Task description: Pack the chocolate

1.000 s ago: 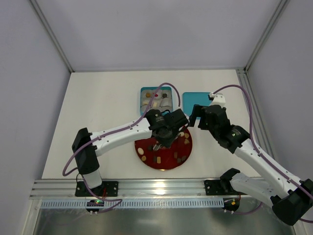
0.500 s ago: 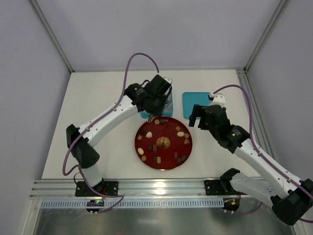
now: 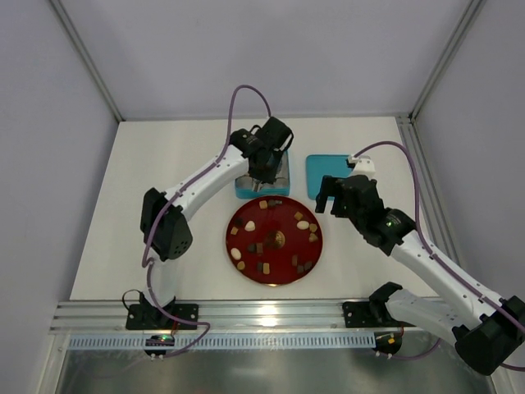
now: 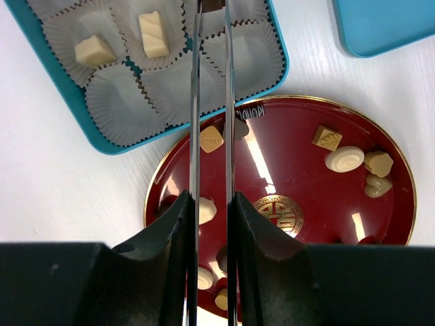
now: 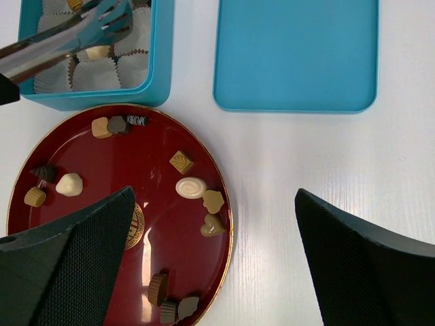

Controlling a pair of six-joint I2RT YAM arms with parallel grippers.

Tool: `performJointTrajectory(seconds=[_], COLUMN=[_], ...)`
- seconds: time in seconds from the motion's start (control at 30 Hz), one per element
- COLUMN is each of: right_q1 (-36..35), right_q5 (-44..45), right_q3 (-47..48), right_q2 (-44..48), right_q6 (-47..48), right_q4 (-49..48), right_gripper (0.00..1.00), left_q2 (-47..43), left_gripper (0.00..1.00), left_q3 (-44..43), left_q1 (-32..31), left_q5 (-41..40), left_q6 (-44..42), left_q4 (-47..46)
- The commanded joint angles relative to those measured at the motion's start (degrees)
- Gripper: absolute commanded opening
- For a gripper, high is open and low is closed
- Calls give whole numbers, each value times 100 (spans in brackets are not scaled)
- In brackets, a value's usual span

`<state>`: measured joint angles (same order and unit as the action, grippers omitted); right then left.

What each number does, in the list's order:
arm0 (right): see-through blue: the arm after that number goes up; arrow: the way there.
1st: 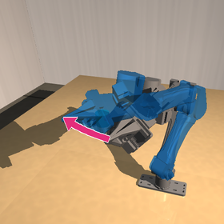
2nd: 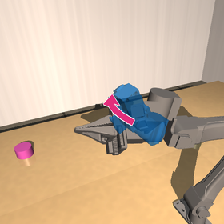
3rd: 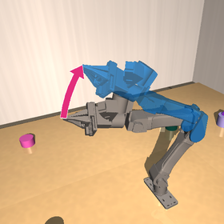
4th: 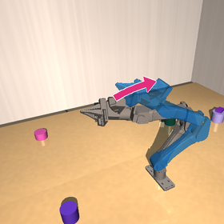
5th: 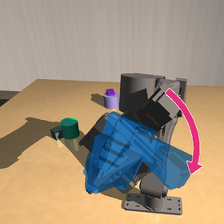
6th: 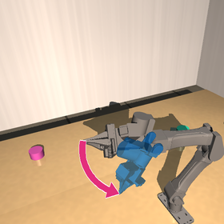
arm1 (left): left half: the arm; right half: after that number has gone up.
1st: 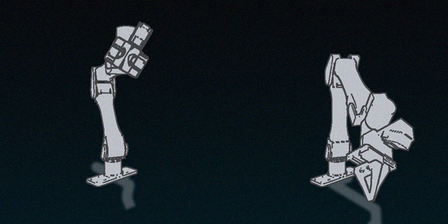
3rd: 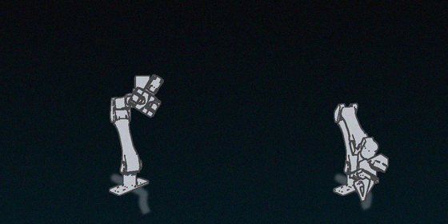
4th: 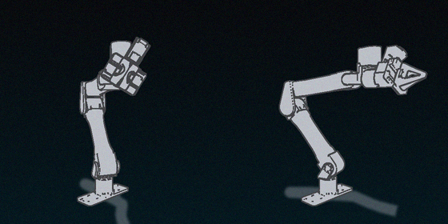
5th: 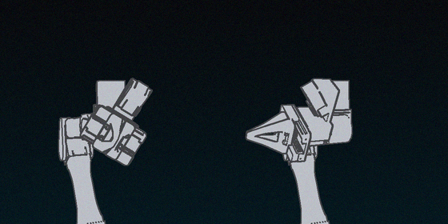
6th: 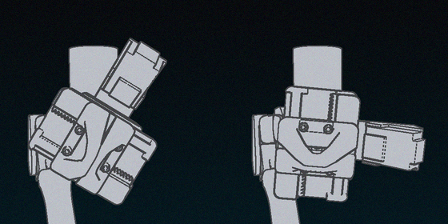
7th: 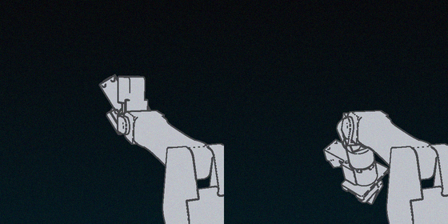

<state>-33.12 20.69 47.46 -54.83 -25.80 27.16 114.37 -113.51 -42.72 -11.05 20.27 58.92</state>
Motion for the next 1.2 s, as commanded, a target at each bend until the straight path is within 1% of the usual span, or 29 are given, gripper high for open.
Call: performJointTrajectory(seconds=[0.0,0.27,0.43,0.63,0.9,0.97,1.03,1.1,1.17], right_q1=[34,52,52,52,52,61,60,60,60], right_q5=[-12,-30,-39,-56,-56,-56,-47,-65,-65], right_q3=[237,176,158,149,132,132,132,132,132], right_q2=[-10,7,16,25,42,42,34,42,34], right_q6=[49,40,40,23,23,14,23,23,23], right_q4=[-202,-237,-246,-246,-246,-237,-237,-255,-255], right_gripper=[100,100,100,100,100,100,100,100,100], left_q2=[42,217,279,376,429,446,446,446,446], left_gripper=[20,21,24,25,31,34,34,36,37], left_q3=[-338,-320,-338,-347,-364,-373,-382,-382,-391], left_q1=[27,44,53,71,71,71,80,80,88], left_q5=[32,15,15,6,6,15,15,15,15], left_q6=[-138,-190,-199,-217,-225,-234,-243,-252,-261], left_q4=[-214,-258,-302,-310,-354,-354,-346,-346,-337])
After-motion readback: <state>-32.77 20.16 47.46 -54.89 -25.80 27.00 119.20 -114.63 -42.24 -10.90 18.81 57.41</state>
